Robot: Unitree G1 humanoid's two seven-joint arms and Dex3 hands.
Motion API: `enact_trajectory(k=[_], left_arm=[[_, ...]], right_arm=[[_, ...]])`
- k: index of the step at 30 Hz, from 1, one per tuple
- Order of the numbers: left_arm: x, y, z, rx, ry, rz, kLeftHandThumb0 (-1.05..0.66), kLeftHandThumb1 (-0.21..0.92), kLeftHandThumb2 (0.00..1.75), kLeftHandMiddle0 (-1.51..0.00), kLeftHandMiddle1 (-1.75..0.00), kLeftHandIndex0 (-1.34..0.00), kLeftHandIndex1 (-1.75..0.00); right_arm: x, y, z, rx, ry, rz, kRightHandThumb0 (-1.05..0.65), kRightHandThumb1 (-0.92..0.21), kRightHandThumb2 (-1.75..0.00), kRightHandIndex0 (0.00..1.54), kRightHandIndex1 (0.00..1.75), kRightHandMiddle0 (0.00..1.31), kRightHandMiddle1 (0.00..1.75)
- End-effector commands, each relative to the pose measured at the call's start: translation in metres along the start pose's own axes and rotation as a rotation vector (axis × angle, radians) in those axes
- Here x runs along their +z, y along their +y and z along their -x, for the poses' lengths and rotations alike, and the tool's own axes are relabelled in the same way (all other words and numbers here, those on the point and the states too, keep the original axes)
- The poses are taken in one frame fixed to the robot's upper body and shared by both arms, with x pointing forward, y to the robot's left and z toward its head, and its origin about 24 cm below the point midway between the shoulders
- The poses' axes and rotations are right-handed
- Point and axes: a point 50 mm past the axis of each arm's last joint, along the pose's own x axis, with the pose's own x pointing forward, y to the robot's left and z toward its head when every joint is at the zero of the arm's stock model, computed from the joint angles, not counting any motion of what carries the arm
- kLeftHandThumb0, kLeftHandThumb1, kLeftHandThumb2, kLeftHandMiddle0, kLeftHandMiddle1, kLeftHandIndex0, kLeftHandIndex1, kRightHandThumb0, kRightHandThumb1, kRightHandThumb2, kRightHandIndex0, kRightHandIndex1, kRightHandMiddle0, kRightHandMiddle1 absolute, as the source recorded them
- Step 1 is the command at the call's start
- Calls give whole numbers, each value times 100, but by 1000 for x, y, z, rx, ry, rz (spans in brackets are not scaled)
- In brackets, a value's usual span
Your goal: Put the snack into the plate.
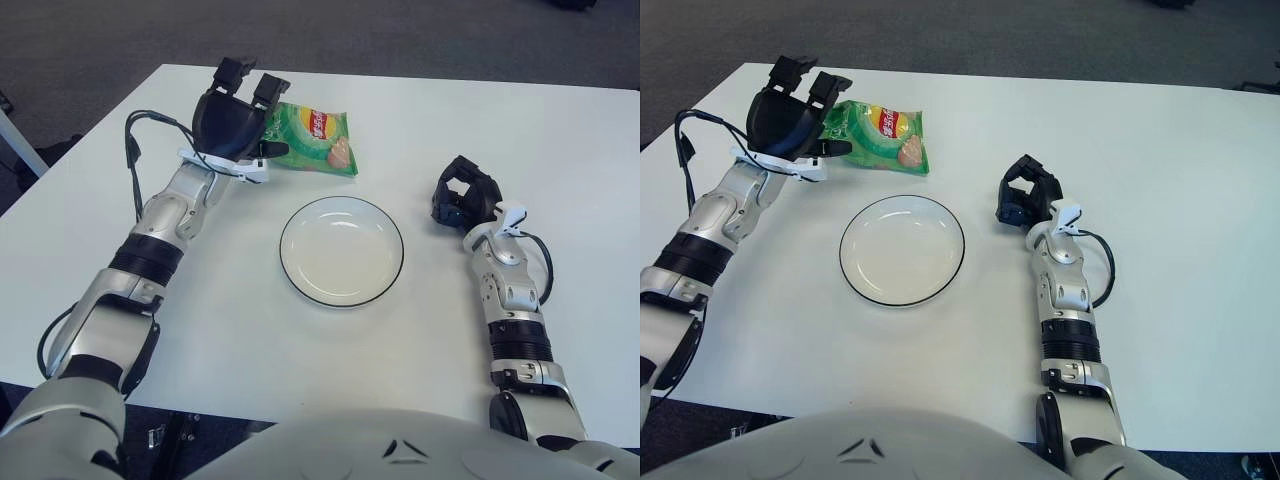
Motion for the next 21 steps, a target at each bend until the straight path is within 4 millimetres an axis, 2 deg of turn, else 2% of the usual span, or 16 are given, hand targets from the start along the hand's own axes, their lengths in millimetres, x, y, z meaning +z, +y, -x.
enact_trajectory(k=[1, 10, 16, 21], left_arm=[[-2, -1, -6, -35, -2, -27, -102, 92, 65, 0, -14, 0, -47], [1, -17, -24, -155, 11, 18, -104, 92, 71, 0, -1, 0, -37], [3, -22, -30, -186, 4, 44, -104, 92, 74, 0, 0, 0, -32], [11, -36, -39, -260, 10, 98, -103, 92, 78, 0, 0, 0, -26]], right_arm=[[-47, -10, 25, -48, 203, -13, -49, -29, -135, 124, 175, 64, 175], [-47, -9, 26, -47, 202, -21, -50, -28, -136, 125, 175, 64, 175], [-47, -10, 26, -43, 197, -19, -50, -28, -136, 127, 175, 65, 175], [-48, -9, 26, -40, 199, -20, -50, -28, -137, 127, 175, 65, 175]])
